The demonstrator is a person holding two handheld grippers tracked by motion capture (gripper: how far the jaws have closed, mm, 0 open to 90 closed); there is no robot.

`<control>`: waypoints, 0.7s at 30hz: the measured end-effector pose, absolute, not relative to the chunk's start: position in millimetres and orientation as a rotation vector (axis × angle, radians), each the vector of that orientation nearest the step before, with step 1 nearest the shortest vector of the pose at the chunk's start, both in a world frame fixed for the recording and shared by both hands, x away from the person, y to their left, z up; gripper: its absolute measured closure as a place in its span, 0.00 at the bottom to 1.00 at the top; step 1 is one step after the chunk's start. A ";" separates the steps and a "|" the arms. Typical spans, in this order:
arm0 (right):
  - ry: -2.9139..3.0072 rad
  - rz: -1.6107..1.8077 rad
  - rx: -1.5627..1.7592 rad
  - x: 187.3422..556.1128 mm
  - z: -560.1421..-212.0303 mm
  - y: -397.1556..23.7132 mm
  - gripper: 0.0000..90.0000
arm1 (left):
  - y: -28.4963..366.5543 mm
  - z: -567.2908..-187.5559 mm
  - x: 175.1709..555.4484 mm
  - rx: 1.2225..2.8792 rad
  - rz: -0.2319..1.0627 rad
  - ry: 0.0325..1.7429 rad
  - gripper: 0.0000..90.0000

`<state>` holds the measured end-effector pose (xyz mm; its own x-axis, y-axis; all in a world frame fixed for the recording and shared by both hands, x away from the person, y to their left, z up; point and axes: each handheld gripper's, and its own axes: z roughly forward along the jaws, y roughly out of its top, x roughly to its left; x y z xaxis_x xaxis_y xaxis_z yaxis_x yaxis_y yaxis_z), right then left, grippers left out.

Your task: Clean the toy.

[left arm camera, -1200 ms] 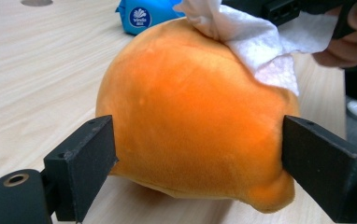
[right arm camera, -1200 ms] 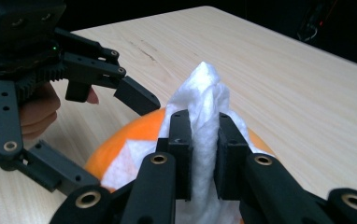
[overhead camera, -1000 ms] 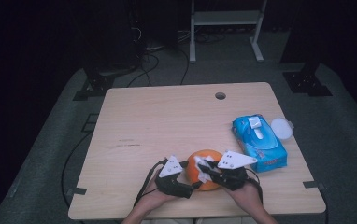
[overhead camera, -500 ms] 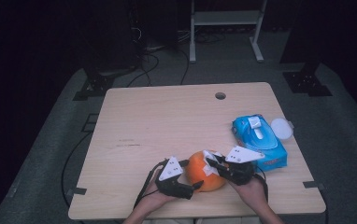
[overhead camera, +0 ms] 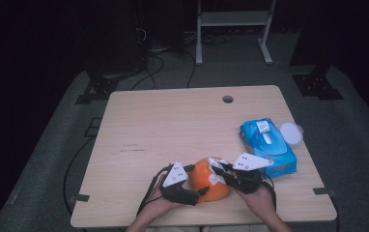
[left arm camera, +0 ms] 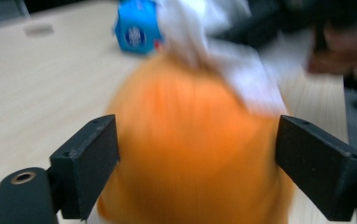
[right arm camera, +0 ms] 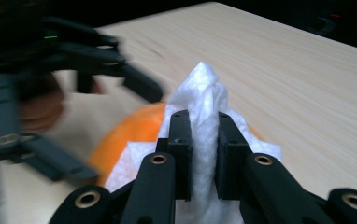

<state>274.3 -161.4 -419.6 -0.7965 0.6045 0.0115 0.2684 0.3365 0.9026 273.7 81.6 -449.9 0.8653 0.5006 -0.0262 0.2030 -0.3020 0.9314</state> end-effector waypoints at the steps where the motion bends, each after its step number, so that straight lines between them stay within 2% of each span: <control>1: 2.297 1.472 0.742 271.4 -419.6 -156.9 0.87 | 81.0 -449.9 274.0 1.886 0.323 0.524 0.15; 5: 2.293 1.434 0.721 270.5 -415.7 -154.7 0.87 | 80.6 -454.3 275.1 1.924 0.326 0.533 0.26; 12: 2.221 1.439 0.984 289.0 -425.7 -192.0 0.87 | 86.8 -455.7 277.4 1.929 0.298 0.557 0.27; 14: 2.222 1.483 0.987 288.1 -427.6 -190.8 0.87 | 87.1 -450.3 277.8 1.902 0.299 0.546 0.21; 17: 2.225 1.548 0.920 281.8 -423.4 -179.6 0.87 | 86.3 -445.1 277.9 1.867 0.307 0.535 0.20; 21: 2.228 1.522 0.873 278.3 -421.2 -171.8 0.87 | 88.1 -449.9 278.9 1.908 0.293 0.562 0.28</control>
<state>278.3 -171.8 -421.2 -0.7685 0.6340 0.0865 0.3114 0.2524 0.9162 278.9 88.1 -449.9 0.8583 0.5101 -0.0559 0.2464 -0.3140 0.9169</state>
